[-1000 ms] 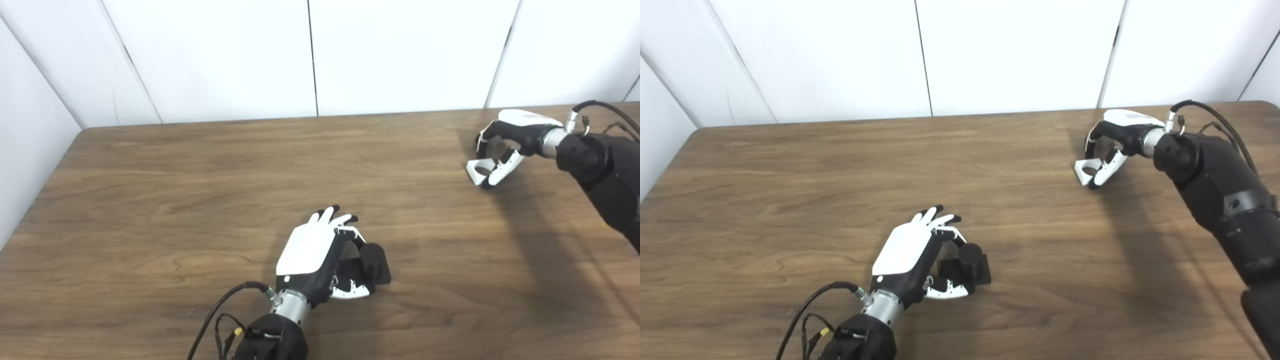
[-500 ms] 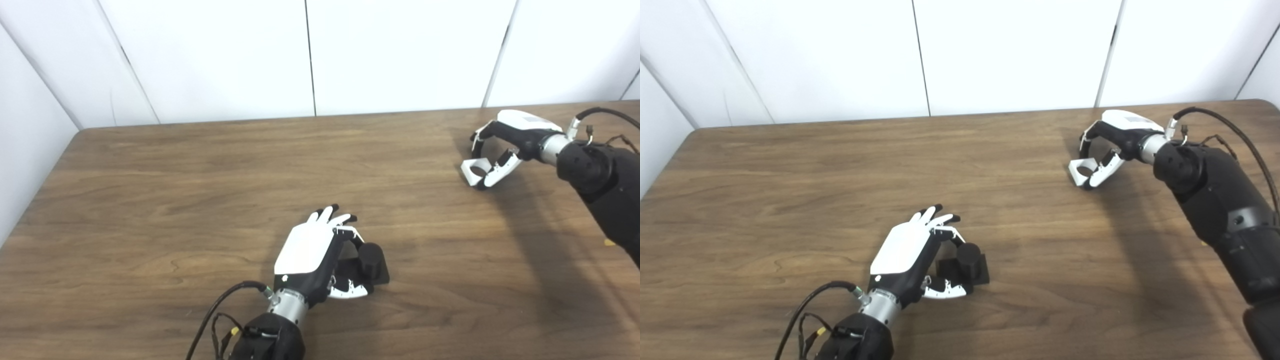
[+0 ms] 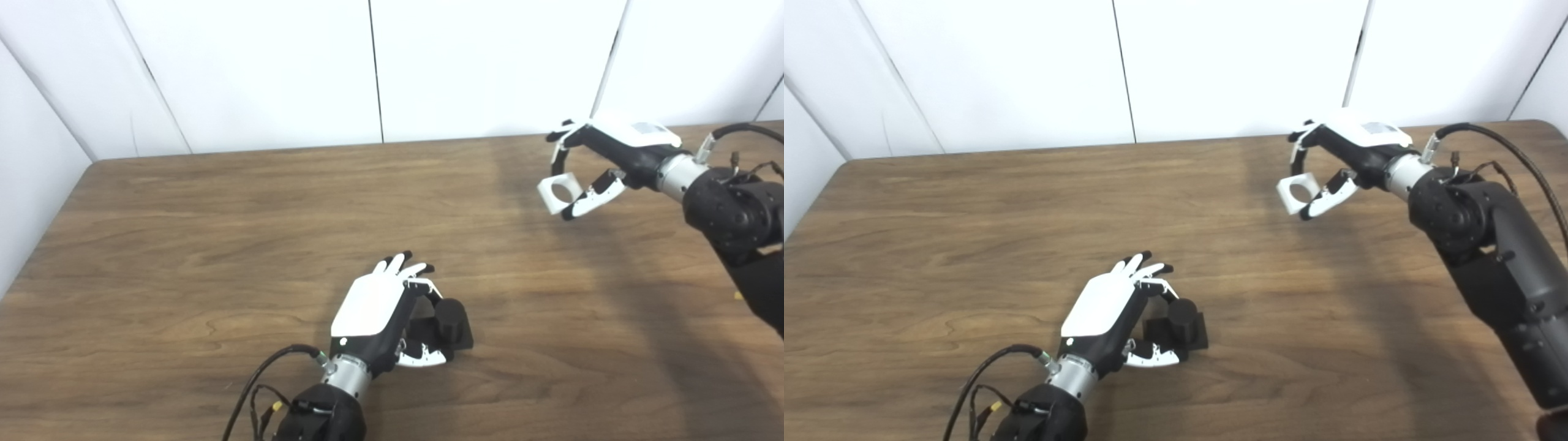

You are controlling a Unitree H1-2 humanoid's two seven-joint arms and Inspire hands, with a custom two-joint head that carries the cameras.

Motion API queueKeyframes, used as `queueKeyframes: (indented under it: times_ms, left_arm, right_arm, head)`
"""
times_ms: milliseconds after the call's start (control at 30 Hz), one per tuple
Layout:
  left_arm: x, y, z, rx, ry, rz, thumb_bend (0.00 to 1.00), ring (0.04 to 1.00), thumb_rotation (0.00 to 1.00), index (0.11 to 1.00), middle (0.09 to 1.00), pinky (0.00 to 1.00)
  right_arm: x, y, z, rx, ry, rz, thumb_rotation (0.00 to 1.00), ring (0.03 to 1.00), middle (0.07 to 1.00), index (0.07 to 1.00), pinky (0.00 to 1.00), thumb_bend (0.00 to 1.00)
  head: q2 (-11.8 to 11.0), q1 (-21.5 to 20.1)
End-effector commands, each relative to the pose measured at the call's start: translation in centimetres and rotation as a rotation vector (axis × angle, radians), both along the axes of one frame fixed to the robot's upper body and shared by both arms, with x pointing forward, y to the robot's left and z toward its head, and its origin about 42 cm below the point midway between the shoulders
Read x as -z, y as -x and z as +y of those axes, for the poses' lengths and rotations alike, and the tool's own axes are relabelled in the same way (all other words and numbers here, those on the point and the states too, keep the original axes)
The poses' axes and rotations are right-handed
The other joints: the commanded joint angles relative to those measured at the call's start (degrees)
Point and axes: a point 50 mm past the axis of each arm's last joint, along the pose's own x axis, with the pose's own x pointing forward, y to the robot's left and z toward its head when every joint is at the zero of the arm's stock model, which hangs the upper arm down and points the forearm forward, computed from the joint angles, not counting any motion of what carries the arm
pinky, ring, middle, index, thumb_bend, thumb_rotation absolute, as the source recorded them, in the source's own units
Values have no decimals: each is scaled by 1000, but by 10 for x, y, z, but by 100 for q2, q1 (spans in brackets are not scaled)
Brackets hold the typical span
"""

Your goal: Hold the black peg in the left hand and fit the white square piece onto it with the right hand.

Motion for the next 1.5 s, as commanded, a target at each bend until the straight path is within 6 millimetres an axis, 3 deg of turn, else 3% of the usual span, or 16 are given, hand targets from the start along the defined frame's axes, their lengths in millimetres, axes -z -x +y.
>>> queueKeyframes:
  times_ms: [0, 367, 800, 1467]
  left_arm:
    - [4, 1, 10, -2, -47, 25, 524, 1000, 57, 489, 891, 1000]
    - [3, -2, 12, 5, -60, 7, 524, 995, 58, 488, 889, 992]
    - [2, -5, 8, 10, -65, 11, 524, 998, 57, 489, 893, 1000]
    - [0, -7, -4, 19, -54, 12, 524, 1000, 58, 488, 891, 1000]
  right_arm:
    - [-32, 13, 3, -21, -9, -78, 148, 965, 865, 487, 883, 526]
    - [-49, 75, 35, -138, -37, -85, 152, 970, 871, 489, 918, 525]
    - [-52, 107, 53, -262, -45, -105, 152, 969, 871, 490, 937, 525]
    - [-37, 96, 93, -376, 6, -32, 147, 969, 859, 487, 929, 526]
  head:
    - [8, -11]
    - [57, -37]
    - [106, 4]
    - [130, 94]
